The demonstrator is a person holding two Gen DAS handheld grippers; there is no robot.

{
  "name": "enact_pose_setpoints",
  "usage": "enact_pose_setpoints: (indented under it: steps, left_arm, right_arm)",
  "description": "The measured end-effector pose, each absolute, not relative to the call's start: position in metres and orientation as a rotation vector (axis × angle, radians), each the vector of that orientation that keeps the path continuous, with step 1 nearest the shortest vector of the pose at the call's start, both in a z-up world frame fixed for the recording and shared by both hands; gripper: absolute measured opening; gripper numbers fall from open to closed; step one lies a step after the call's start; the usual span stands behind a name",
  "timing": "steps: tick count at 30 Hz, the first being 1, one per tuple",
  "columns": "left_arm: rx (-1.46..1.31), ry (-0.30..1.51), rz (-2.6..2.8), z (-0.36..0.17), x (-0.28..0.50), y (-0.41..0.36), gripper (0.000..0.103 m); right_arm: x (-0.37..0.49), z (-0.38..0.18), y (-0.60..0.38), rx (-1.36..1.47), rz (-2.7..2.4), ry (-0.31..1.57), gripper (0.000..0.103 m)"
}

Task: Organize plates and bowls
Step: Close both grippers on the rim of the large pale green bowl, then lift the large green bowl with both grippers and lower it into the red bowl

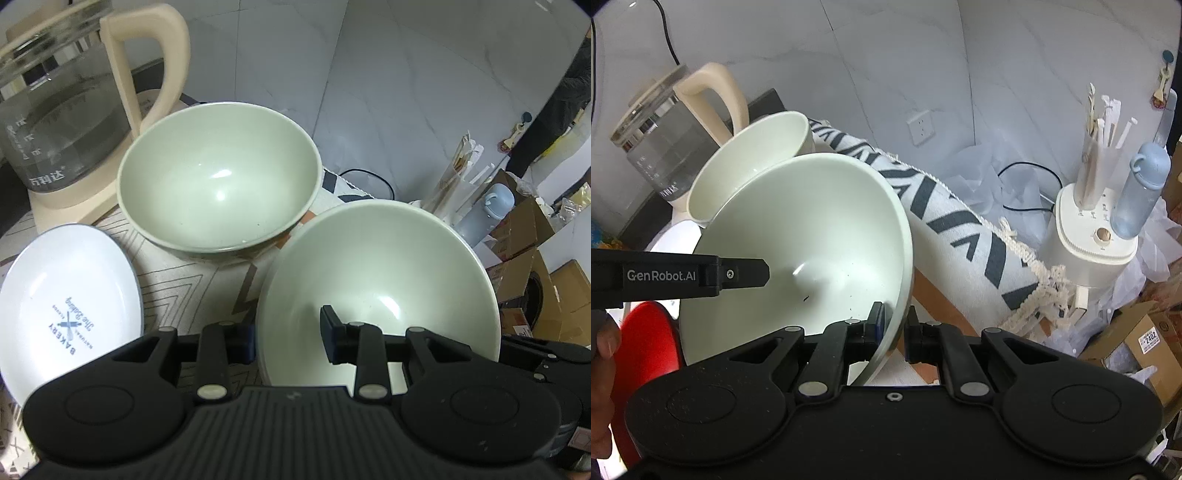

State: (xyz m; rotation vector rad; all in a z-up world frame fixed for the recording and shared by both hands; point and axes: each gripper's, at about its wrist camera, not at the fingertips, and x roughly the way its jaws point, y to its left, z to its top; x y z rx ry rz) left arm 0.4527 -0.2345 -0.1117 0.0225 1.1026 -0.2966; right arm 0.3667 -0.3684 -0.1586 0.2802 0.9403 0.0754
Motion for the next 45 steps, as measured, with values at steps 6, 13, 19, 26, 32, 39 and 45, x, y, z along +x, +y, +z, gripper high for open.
enact_pose_setpoints:
  steps: [6, 13, 19, 26, 32, 39, 45]
  left_arm:
    - [0.020, 1.045, -0.291, -0.089, 0.441, -0.233, 0.032]
    - [-0.021, 0.998, -0.243, -0.064, 0.422, -0.221, 0.032]
    - [-0.048, 0.969, -0.203, -0.046, 0.400, -0.206, 0.032]
    - [-0.080, 0.948, -0.134, -0.028, 0.370, -0.179, 0.032]
    - [-0.081, 0.954, -0.037, -0.029, 0.344, -0.160, 0.032]
    - [0.042, 0.942, -0.010, -0.038, 0.316, -0.144, 0.033]
    - [0.117, 0.965, -0.016, -0.053, 0.307, -0.139, 0.033]
  right_arm:
    - [0.359, -0.138, -0.368, 0.271, 0.101, 0.898, 0.011]
    - [0.350, -0.115, -0.362, 0.247, 0.145, 0.854, 0.011]
    - [0.339, -0.099, -0.350, 0.226, 0.204, 0.825, 0.011]
    - [0.325, -0.081, -0.331, 0.236, 0.286, 0.811, 0.012]
    - [0.316, -0.080, -0.306, 0.195, 0.350, 0.818, 0.012]
    - [0.307, -0.087, -0.284, 0.167, 0.409, 0.846, 0.012]
    - [0.302, -0.095, -0.274, 0.139, 0.422, 0.872, 0.012]
